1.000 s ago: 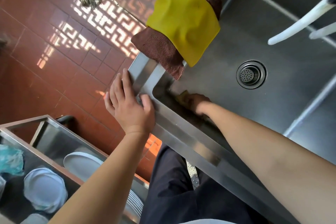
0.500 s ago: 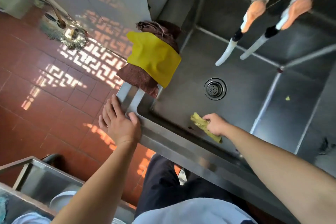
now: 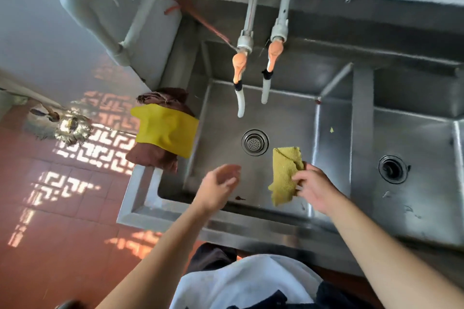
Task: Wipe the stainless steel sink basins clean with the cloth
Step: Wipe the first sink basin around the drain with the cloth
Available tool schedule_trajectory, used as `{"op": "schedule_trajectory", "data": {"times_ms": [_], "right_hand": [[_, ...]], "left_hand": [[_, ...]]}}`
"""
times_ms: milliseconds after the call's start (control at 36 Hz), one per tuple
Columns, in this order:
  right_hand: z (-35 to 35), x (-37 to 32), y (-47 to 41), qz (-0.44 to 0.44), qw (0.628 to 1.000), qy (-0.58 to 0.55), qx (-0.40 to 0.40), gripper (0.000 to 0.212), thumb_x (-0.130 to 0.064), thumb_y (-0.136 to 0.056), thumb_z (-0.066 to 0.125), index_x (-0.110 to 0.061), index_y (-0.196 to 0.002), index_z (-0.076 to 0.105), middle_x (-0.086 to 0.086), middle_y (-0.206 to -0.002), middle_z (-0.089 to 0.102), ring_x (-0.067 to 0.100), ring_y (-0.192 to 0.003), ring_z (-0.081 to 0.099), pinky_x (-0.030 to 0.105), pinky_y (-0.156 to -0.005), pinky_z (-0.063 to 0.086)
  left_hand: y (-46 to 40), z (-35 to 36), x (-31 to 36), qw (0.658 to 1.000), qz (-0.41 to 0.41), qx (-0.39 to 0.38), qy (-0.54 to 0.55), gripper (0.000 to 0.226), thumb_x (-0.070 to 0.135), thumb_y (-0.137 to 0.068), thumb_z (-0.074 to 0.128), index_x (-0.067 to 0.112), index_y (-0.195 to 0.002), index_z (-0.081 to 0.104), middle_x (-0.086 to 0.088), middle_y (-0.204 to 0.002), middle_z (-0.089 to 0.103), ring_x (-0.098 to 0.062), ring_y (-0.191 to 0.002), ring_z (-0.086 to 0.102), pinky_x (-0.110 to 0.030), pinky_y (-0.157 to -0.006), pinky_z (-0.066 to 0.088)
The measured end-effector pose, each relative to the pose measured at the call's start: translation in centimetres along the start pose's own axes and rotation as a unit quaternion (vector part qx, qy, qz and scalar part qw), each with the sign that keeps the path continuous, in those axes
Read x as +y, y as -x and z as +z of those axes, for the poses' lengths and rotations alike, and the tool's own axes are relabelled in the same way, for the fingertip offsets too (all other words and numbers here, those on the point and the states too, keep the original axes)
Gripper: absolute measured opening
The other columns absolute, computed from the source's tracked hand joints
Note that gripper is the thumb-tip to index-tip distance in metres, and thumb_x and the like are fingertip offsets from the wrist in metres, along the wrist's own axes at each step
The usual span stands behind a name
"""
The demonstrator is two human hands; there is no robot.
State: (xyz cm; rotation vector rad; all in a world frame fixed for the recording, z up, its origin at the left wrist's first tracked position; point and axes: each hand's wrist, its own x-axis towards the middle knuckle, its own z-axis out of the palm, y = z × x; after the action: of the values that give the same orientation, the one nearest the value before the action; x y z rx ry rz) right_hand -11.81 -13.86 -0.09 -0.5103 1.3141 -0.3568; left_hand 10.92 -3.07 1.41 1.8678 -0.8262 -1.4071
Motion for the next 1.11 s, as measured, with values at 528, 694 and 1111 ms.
{"op": "schedule_trajectory", "data": {"times_ms": [528, 694, 1111], "right_hand": [[0.3, 2.4, 2.4, -0.074, 0.974, 0.213, -0.007, 0.014, -0.031, -0.089, 0.071, -0.022, -0.1, 0.073, -0.003, -0.097, 0.075, 0.024, -0.101, 0.067, 0.047, -0.095, 0.051], [0.6, 2.3, -0.3, -0.029, 0.968, 0.24, -0.074, 0.022, -0.017, -0.086, 0.073, -0.025, -0.106, 0.07, -0.005, -0.099, 0.076, 0.019, -0.099, 0.071, 0.04, -0.092, 0.056], [3.3, 5.7, -15.6, -0.049, 0.942, 0.328, 0.043, 0.059, -0.009, -0.08, 0.062, -0.031, -0.134, 0.058, -0.006, -0.115, 0.068, 0.018, -0.102, 0.065, 0.03, -0.085, 0.055]], "left_hand": [[-1.4, 6.6, 2.4, 0.969, -0.115, -0.096, 0.197, 0.019, 0.007, -0.093, 0.065, 0.008, -0.112, 0.062, -0.005, -0.097, 0.071, -0.016, -0.085, 0.07, -0.033, -0.075, 0.059], [-4.2, 6.4, -0.1, 0.956, -0.182, -0.068, 0.219, 0.018, 0.016, -0.093, 0.066, 0.013, -0.111, 0.065, -0.004, -0.097, 0.071, -0.019, -0.086, 0.068, -0.041, -0.082, 0.056], [-17.2, 9.0, -6.7, 0.945, -0.251, -0.079, 0.195, 0.024, 0.031, -0.092, 0.067, 0.017, -0.112, 0.065, 0.0, -0.094, 0.074, -0.012, -0.083, 0.071, -0.034, -0.071, 0.058]]}}
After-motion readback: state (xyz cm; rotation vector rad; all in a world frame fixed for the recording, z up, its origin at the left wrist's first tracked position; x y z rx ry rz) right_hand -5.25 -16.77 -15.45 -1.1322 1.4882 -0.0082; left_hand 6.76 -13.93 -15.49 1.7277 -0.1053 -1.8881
